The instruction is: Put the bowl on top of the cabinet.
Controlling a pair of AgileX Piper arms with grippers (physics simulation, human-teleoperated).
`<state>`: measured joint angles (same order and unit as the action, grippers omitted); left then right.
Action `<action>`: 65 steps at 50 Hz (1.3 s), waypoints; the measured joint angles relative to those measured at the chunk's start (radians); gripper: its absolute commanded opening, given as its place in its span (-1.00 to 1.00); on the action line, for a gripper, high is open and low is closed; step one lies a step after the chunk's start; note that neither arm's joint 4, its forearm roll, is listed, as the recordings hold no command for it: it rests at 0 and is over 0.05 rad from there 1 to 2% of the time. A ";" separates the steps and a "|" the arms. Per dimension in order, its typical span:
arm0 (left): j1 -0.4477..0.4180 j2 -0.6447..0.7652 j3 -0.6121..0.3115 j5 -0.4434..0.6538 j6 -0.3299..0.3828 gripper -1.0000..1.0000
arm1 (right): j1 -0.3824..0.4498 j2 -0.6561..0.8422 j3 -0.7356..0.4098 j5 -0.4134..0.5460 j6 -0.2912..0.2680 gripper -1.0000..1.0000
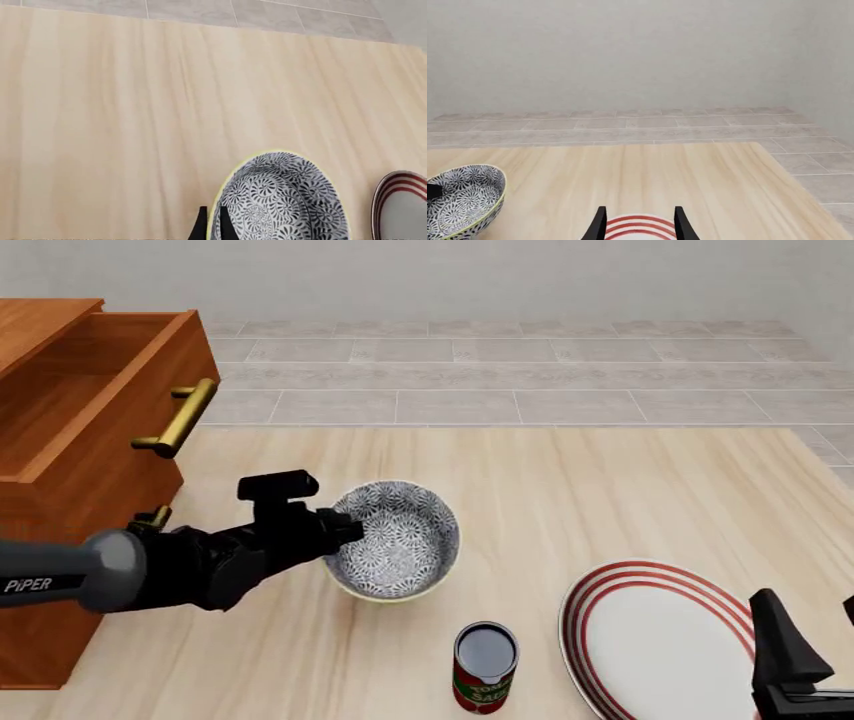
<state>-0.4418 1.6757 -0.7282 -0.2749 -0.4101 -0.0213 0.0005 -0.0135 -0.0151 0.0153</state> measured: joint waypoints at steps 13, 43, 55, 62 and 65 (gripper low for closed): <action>-0.024 -0.074 -0.027 0.092 -0.021 -1.00 | 0.000 0.000 -0.001 0.000 -0.001 1.00; -0.130 -0.286 -0.104 0.320 -0.040 -1.00 | -0.002 0.000 0.000 -0.006 0.001 1.00; -0.163 -0.377 -0.143 0.416 -0.039 -1.00 | 0.000 0.000 -0.003 -0.004 -0.001 1.00; -0.173 -0.416 -0.161 0.457 -0.042 -1.00 | 0.000 0.000 -0.004 -0.004 -0.002 1.00; -0.177 -0.431 -0.171 0.475 -0.040 -1.00 | 0.000 0.000 -0.004 -0.003 -0.003 1.00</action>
<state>-0.6190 1.2448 -0.8995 0.1999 -0.4504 -0.0208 0.0004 -0.0180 -0.0185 0.0126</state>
